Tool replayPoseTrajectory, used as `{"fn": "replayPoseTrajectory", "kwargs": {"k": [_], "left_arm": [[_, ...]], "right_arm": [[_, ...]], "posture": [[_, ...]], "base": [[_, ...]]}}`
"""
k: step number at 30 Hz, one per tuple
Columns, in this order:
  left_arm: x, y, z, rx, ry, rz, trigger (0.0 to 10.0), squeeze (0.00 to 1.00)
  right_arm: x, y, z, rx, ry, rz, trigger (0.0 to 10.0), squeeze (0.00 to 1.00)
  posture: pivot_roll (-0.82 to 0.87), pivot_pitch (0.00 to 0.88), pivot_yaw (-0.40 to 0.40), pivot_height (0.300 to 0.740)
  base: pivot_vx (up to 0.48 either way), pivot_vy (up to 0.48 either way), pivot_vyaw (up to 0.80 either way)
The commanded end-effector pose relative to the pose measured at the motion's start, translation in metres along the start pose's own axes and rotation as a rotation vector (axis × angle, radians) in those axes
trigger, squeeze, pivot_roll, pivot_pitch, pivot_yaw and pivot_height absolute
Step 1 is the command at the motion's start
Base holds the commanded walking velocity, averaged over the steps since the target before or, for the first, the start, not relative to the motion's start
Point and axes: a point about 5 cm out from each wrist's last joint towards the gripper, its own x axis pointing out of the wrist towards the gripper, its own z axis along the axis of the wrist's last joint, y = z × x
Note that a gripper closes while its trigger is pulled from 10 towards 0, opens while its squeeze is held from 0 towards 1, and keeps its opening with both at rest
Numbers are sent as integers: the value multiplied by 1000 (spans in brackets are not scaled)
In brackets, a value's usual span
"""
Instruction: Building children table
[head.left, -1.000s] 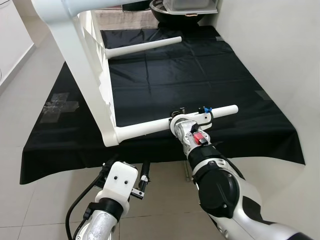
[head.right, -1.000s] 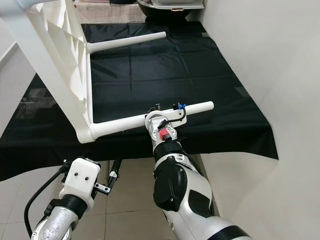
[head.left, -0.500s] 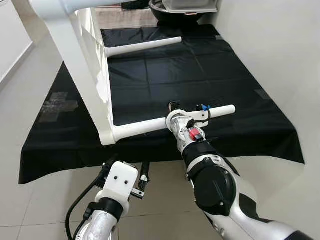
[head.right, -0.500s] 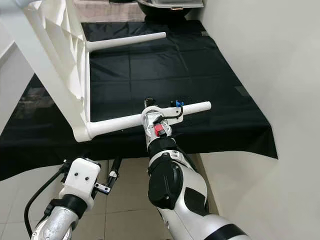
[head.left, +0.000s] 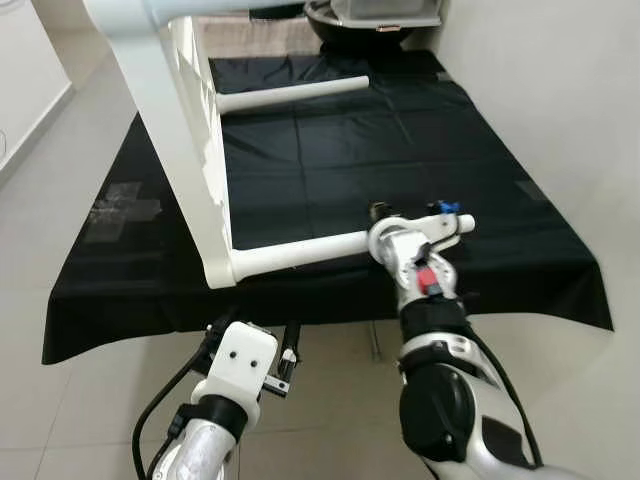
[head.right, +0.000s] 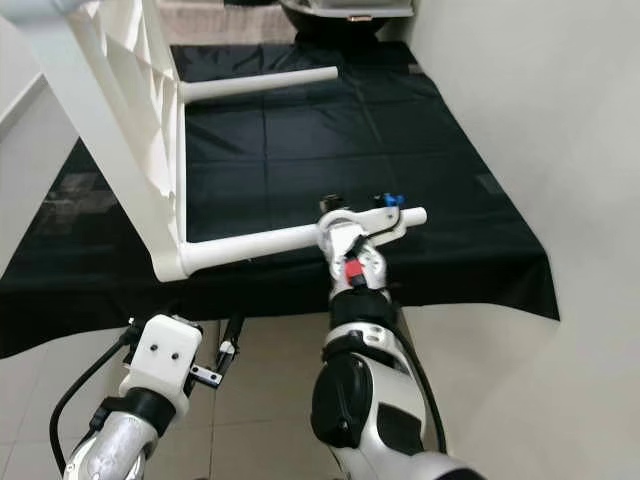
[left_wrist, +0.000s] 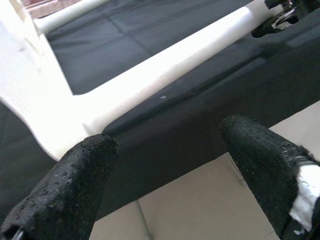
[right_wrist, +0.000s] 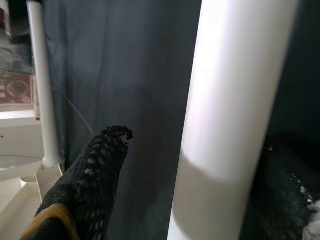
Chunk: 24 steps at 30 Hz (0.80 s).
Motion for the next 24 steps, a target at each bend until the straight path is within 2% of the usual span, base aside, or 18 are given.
{"fn": "replayPoseTrajectory", "kwargs": {"k": [1, 2, 3, 5, 6, 9, 16, 18, 19, 20, 22, 23, 24], "left_arm": [[-2, 0, -3, 5, 17, 1, 10000, 0], [-2, 0, -3, 5, 17, 1, 10000, 0], [-2, 0, -3, 5, 17, 1, 10000, 0], [-1, 0, -3, 8, 18, 0, 10000, 0], [-1, 0, -3, 8, 18, 0, 10000, 0], [-1, 1, -3, 11, 19, 1, 10000, 0], [-1, 1, -2, 9, 17, 4, 10000, 0], [0, 1, -2, 10, 15, 5, 10000, 0], [0, 1, -2, 10, 15, 5, 10000, 0], [0, 1, -2, 10, 15, 5, 10000, 0], [0, 2, -1, 10, 14, 4, 10000, 0], [1, 2, 0, 13, 10, 2, 10000, 0], [1, 2, 0, 13, 10, 2, 10000, 0]], "right_arm": [[-2, -20, -36, -2, 103, -50, 10000, 0], [-5, -23, -42, -69, 184, -21, 10000, 0], [-5, -23, -42, -69, 184, -21, 10000, 0], [-15, -32, -57, -189, 384, 9, 10000, 0], [-15, -32, -57, -189, 384, 9, 10000, 0], [-28, -46, -61, -278, 545, 36, 10000, 0], [-41, -58, -51, -328, 608, 72, 10000, 0], [-50, -55, -49, -349, 697, 189, 10000, 0], [-55, -56, -46, -397, 735, 248, 10000, 0], [-55, -56, -46, -397, 735, 248, 10000, 0], [-62, -58, -39, -472, 779, 332, 10000, 0], [-66, -57, -28, -546, 749, 410, 10000, 0], [-66, -57, -28, -546, 749, 410, 10000, 0]], "posture": [[135, 113, -55, 740], [134, 115, -51, 740], [134, 115, -51, 740], [136, 115, -50, 740], [136, 115, -50, 740], [133, 116, -50, 740], [130, 118, -50, 740], [127, 116, -47, 740], [127, 115, -48, 740], [127, 115, -48, 740], [127, 117, -46, 740], [127, 115, -48, 740], [127, 115, -48, 740]], "base": [[0, 0, 0], [0, 0, 0], [0, 0, 0], [0, 0, 0], [0, 0, 0], [0, 0, 0], [0, 0, 0], [0, 0, 0], [0, 0, 0], [0, 0, 0], [0, 0, 0], [0, 0, 0], [0, 0, 0]]}}
